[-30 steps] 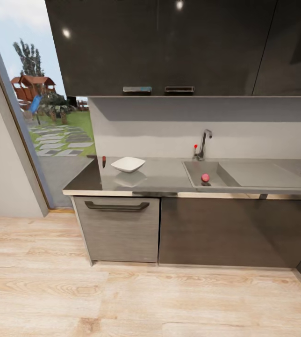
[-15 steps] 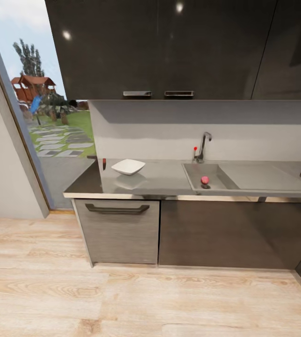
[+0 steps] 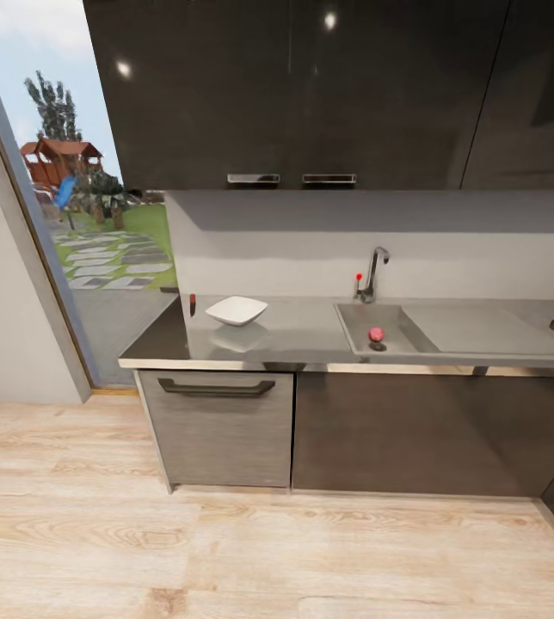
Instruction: In the kitchen, take the Vidalia onion out of the sink, dice it on the chopping board with the paring knife, put the diced onion into the bowl on the countertop, then place both the paring knife and the chopping board into the sink.
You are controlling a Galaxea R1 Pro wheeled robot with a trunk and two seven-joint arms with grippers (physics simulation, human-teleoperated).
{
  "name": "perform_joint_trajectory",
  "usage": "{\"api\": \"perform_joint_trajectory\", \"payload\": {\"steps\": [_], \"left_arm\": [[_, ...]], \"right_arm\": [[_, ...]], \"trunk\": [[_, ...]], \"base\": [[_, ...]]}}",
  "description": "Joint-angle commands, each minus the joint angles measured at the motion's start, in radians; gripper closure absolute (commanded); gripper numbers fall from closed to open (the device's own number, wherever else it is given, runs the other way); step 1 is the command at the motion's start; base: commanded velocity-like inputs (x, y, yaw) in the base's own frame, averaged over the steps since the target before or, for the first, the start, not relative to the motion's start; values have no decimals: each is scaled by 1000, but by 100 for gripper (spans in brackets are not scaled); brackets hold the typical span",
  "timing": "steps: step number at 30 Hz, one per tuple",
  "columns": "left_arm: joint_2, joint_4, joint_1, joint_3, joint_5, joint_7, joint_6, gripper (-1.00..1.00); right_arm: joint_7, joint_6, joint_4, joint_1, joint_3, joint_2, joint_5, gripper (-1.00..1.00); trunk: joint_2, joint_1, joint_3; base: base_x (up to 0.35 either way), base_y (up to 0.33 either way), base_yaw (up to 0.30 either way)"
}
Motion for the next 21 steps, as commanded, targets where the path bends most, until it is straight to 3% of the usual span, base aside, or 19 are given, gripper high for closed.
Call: {"api": "perform_joint_trajectory", "payload": {"steps": [1,21], "left_arm": [[0,0,0,1,0,0,-3,-100],[1,0,0,1,0,0,-2,-100]], "right_arm": [[-3,-2,-1,0,0,0,0,-100],[-4,-2,0,0,0,0,0,-100]], "trunk": [[7,-4,2],[147,-81,65]], "base": [[0,0,0],[0,0,0]]}}
